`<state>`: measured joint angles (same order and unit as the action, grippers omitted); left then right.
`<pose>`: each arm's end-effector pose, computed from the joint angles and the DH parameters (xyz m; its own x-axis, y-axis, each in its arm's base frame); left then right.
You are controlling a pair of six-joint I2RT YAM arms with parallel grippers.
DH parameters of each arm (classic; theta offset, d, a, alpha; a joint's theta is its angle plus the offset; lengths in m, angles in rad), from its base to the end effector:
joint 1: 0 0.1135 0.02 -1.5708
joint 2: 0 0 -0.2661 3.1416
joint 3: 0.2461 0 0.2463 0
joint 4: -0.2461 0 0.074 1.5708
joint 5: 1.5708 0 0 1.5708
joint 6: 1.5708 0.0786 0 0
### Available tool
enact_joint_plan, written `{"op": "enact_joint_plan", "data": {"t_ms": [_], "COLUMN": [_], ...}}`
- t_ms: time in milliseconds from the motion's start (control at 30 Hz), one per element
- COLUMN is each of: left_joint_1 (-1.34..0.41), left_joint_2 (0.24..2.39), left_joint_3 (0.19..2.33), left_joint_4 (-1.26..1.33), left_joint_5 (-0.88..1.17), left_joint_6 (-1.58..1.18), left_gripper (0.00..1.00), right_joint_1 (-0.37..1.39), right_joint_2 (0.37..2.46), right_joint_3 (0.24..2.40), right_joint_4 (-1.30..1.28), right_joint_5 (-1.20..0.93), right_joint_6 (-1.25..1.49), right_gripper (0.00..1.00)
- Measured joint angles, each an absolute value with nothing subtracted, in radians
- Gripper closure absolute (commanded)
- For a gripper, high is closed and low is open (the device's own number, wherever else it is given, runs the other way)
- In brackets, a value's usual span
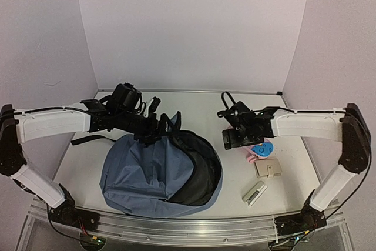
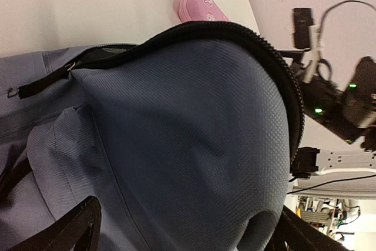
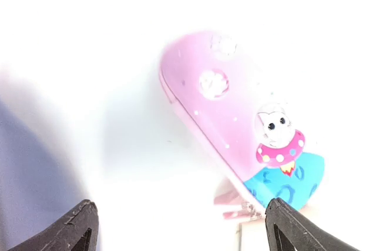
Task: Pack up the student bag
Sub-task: Pick up the stationery from the center of the board.
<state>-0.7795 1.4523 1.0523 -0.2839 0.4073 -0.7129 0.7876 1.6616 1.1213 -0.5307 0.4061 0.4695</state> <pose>0.2237 -0.2648 0.2476 -0.9049 0.0500 -0.4227 0.3595 0.6212 -0.6963 0.2689 0.2261 0.1788 -0.7864 -0.2007 -0.5843 -0.1813 0.9791 -0.0924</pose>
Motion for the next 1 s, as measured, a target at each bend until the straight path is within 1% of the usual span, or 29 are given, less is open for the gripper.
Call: {"op": "enact_joint_plan", "data": {"t_ms": [133,267,333,467,533,667,767,867,933,1000], "left_joint_1": [-0.78,-0.778,-0.776,-0.771,-0.768,-0.763,-0.76,-0.758,-0.758,-0.758], "left_joint_2": [1.367,1.262,1.218,1.168,1.153,1.127,1.116,1.112,1.112,1.112], "left_joint_3": [1.021,1.018,1.018,1.016,1.015,1.006,1.005,1.005,1.005,1.005], "left_joint_4": [-0.281,-0.292,-0.302,-0.326,-0.342,-0.376,-0.394,-0.405,-0.41,-0.418], "left_joint_5": [0.416,0.407,0.393,0.366,0.352,0.327,0.316,0.31,0.31,0.31], "left_joint_6": [-0.71,-0.708,-0.708,-0.707,-0.707,-0.705,-0.704,-0.704,-0.704,-0.704], "left_gripper": [0.0,0.0,0.0,0.0,0.0,0.0,0.0,0.0,0.0,0.0], "right_joint_1": [0.775,0.756,0.749,0.732,0.724,0.702,0.685,0.676,0.672,0.671], "right_joint_2": [1.805,1.901,1.936,1.985,2.0,2.028,2.038,2.05,2.056,2.06], "right_joint_3": [1.155,1.196,1.215,1.243,1.255,1.267,1.269,1.27,1.27,1.27], "right_joint_4": [-0.566,-0.579,-0.582,-0.582,-0.583,-0.578,-0.57,-0.554,-0.541,-0.528], "right_joint_5": [0.478,0.534,0.557,0.608,0.627,0.668,0.683,0.696,0.696,0.706], "right_joint_6": [0.383,0.307,0.279,0.241,0.226,0.205,0.189,0.177,0.161,0.145], "right_gripper": [0.02,0.02,0.04,0.17,0.21,0.26,0.35,0.48,0.6,0.68]}}
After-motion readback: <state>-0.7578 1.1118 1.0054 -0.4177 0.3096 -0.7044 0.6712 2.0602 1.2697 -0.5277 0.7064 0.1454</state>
